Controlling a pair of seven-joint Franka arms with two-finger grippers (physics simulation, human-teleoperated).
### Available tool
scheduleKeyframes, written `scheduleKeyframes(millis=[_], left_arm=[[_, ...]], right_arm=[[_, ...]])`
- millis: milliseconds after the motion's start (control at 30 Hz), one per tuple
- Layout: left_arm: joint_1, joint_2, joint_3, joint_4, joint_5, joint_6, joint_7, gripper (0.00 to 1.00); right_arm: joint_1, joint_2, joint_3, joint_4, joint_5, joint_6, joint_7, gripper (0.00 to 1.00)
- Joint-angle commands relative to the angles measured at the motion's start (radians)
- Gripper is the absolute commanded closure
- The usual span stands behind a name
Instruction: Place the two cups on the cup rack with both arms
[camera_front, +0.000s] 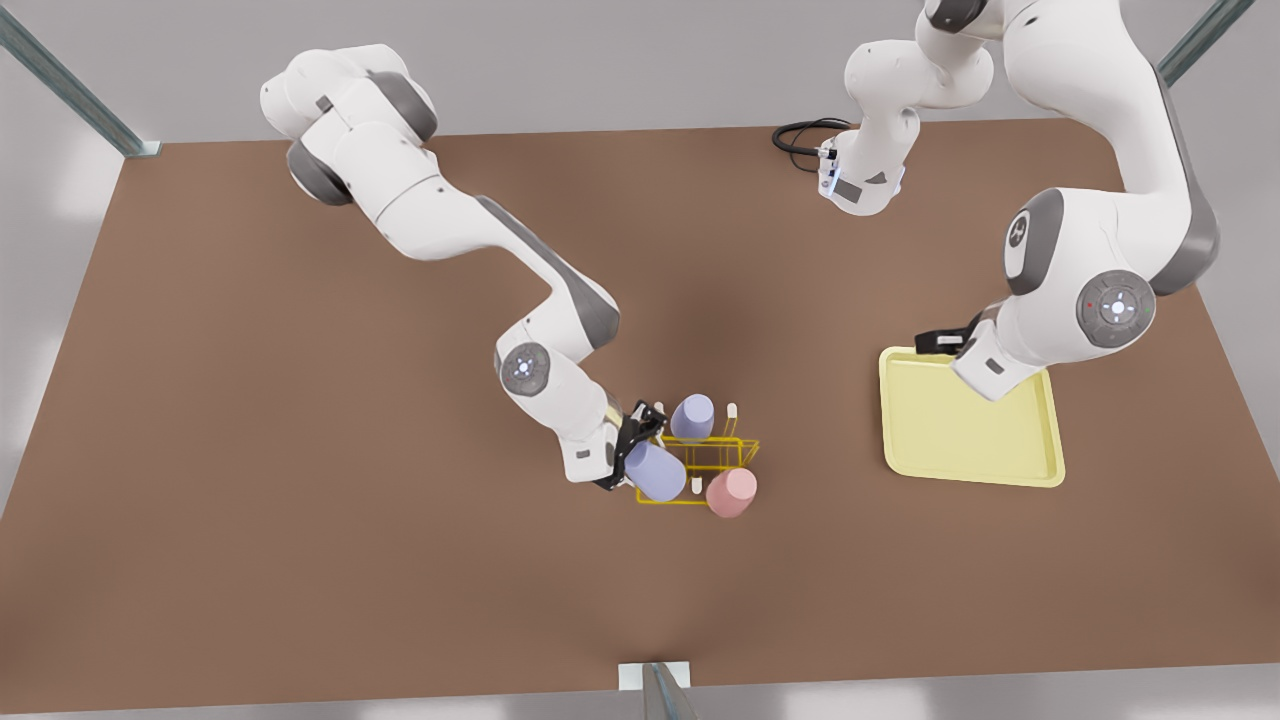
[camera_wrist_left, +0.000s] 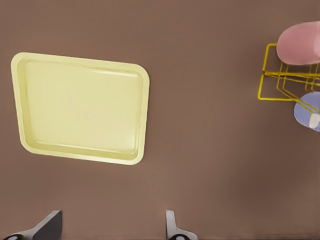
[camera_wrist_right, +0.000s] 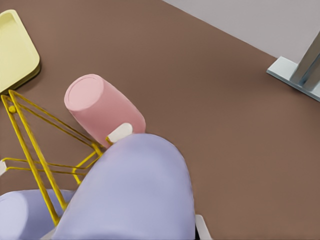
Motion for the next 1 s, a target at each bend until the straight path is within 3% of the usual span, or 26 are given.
scheduleKeyframes(millis=[0, 267, 367, 433, 567, 667, 700, 767, 900, 967], left_arm=[[-0.004, 0.0, -0.001, 0.0, -0.011, -0.008, 0.182, 0.0], [-0.001, -0.002, -0.001, 0.0, -0.005, -0.009, 0.188, 0.0], [0.001, -0.002, -0.001, 0.0, -0.004, -0.009, 0.185, 0.0], [0.001, -0.002, -0.001, 0.0, -0.005, -0.009, 0.186, 0.0], [0.004, -0.002, -0.001, 0.0, -0.008, -0.028, 0.189, 0.0], [-0.001, -0.002, -0.001, 0.0, -0.01, -0.028, 0.188, 0.0], [-0.001, -0.002, -0.001, 0.0, -0.01, -0.028, 0.189, 0.0], [-0.004, -0.002, -0.003, 0.0, -0.008, -0.028, 0.186, 0.0], [-0.005, -0.002, -0.003, 0.0, -0.008, -0.026, 0.183, 0.0], [-0.007, 0.0, -0.003, 0.0, -0.008, -0.025, 0.182, 0.0]], right_arm=[[0.001, 0.002, 0.0, 0.0, -0.009, -0.003, 0.046, 0.0], [0.005, 0.009, 0.0, 0.023, -0.011, -0.003, 0.047, 0.0], [-0.003, 0.0, -0.009, 0.066, -0.011, -0.079, 0.046, 0.0], [-0.019, -0.063, -0.026, 0.11, -0.012, -0.239, 0.049, 0.0], [-0.174, -0.27, -0.141, 0.106, -0.121, -0.788, 0.044, 0.0], [-0.184, -0.311, -0.446, 0.107, -0.289, -0.98, 0.033, 0.0], [-0.19, -0.357, -0.48, 0.107, -0.284, -1.021, 0.033, 0.0], [-0.288, -0.503, -0.45, 0.042, -0.276, -1.084, 0.038, 0.0], [-0.323, -0.814, -0.402, -0.244, -0.284, -1.066, 0.05, 0.0], [-0.366, -0.877, -0.355, -0.304, -0.282, -1.057, 0.05, 0.0]])
